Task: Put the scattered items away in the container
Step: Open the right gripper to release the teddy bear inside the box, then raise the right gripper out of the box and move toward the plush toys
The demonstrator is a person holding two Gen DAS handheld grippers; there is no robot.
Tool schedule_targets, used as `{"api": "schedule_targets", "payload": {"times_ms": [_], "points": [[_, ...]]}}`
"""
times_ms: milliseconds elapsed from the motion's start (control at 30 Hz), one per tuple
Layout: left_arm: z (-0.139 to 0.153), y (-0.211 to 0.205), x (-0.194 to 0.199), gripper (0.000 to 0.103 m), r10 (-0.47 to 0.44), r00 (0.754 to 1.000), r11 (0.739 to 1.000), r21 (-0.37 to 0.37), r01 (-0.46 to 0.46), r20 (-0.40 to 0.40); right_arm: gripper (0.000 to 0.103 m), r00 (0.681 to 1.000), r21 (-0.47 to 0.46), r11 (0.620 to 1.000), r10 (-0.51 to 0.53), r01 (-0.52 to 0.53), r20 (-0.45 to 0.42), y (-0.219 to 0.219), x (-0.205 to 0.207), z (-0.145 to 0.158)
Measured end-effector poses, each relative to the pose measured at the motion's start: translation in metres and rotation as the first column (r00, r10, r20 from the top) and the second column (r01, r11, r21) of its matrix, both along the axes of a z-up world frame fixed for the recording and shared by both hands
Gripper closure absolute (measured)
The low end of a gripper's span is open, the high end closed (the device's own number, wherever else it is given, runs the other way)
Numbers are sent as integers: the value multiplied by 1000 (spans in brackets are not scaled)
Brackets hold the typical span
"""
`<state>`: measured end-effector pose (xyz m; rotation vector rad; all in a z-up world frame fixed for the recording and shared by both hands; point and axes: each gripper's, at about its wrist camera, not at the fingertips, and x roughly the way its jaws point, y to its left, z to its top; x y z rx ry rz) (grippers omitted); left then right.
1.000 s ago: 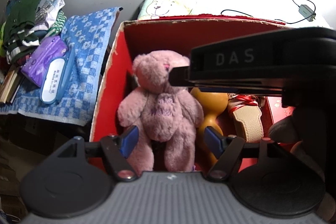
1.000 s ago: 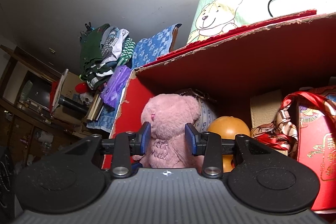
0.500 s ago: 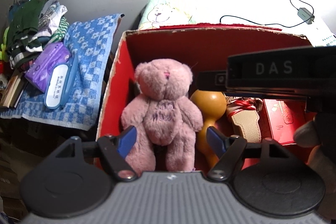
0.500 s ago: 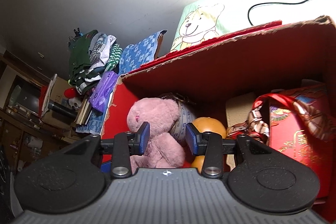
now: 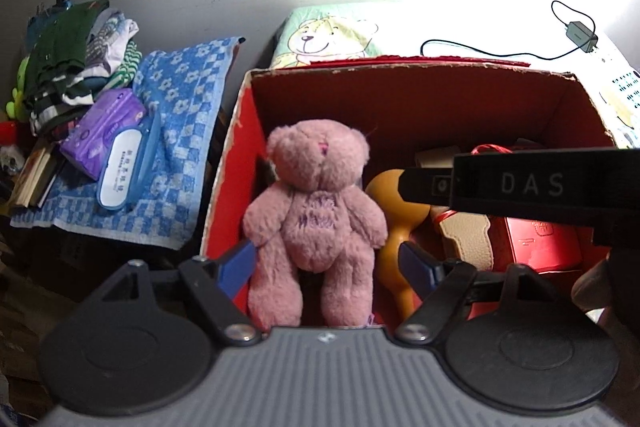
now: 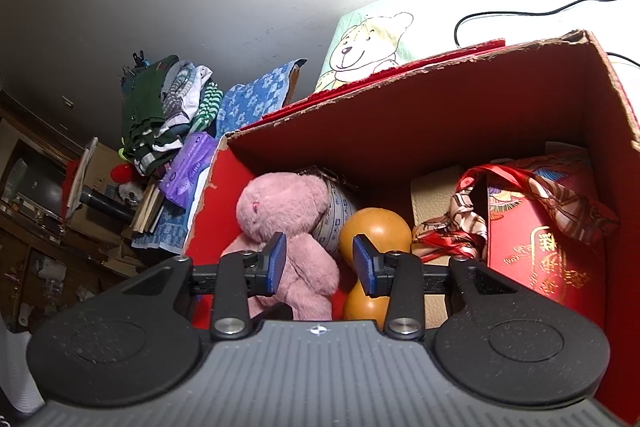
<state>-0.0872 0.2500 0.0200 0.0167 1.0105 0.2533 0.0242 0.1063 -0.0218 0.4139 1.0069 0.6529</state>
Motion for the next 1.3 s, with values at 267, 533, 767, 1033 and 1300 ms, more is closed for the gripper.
{"api": "schedule_targets", "payload": {"times_ms": [267,533,767,1033,1300], "points": [[-4,-2,-4,22,2,1000,1000,-2,-2,-11,62,1000,-45,999,-19,20,19,-5,-12,2],[-12,-4,-1,23,-1,1000,1000,-11,1,-26,62,999,-73,997,-38,40,26,-10,-19,0],[-18,-4,5,23,7,999,1000,0,-7,-40,62,997,-78,995,-63,66,32,-19,-25,3],[-22,-1,8,17,11,999,1000,-5,-12,-49,62,995,-91,992,-83,87,53,-25,-29,6],[-25,2,9,12,18,999,1000,0,-18,-51,62,995,-101,991,-79,86,67,-27,-33,5]]}}
